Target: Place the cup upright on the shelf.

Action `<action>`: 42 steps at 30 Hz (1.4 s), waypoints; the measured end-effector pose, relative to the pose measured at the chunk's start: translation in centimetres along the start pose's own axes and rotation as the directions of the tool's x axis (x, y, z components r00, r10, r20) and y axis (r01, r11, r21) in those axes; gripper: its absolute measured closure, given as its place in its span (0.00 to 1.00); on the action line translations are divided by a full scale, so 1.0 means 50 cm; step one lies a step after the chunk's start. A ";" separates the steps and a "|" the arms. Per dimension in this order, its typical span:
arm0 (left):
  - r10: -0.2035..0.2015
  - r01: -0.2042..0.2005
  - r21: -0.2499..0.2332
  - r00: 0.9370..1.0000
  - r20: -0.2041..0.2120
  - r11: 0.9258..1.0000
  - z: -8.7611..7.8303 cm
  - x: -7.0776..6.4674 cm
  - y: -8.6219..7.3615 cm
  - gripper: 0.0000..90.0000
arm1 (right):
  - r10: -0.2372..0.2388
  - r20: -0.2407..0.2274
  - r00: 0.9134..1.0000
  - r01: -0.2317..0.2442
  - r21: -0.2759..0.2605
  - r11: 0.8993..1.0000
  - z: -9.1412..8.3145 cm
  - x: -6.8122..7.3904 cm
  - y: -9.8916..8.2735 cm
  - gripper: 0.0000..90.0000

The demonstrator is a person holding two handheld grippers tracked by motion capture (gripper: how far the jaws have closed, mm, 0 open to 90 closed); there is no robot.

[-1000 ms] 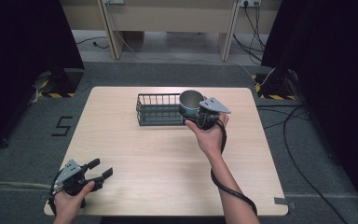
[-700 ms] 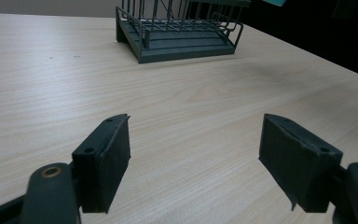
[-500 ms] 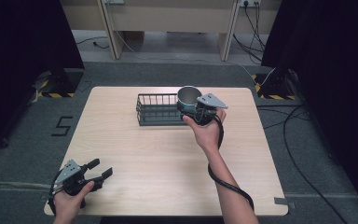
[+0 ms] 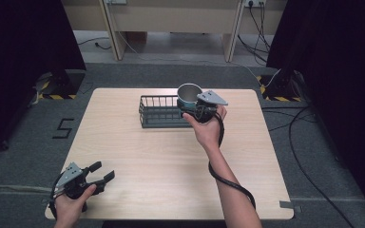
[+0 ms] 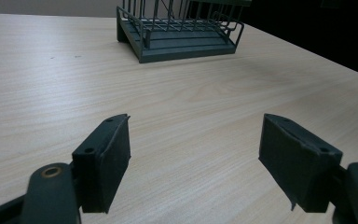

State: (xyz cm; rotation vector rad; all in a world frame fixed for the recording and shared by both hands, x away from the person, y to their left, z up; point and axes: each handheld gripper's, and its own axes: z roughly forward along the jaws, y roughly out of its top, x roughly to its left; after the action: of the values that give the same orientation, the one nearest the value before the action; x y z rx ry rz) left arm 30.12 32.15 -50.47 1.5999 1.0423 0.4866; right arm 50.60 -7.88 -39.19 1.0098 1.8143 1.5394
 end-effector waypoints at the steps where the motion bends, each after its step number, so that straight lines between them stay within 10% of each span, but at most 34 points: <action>1: 0.001 -0.001 0.001 1.000 -0.001 1.000 0.000 0.000 0.000 0.27 | 0.002 -0.001 1.000 -0.002 -0.002 1.000 0.002 0.000 0.001 0.18; 42: -0.003 0.003 0.001 1.000 0.001 1.000 -0.001 0.001 0.000 0.27 | 0.018 -0.006 1.000 -0.018 0.028 0.999 0.099 0.009 0.020 0.18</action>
State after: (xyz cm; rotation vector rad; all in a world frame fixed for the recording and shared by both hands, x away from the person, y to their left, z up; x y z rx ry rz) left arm 30.11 32.20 -50.47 1.5992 1.0437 0.4832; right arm 54.52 -4.64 -39.16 1.0379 1.8403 1.5334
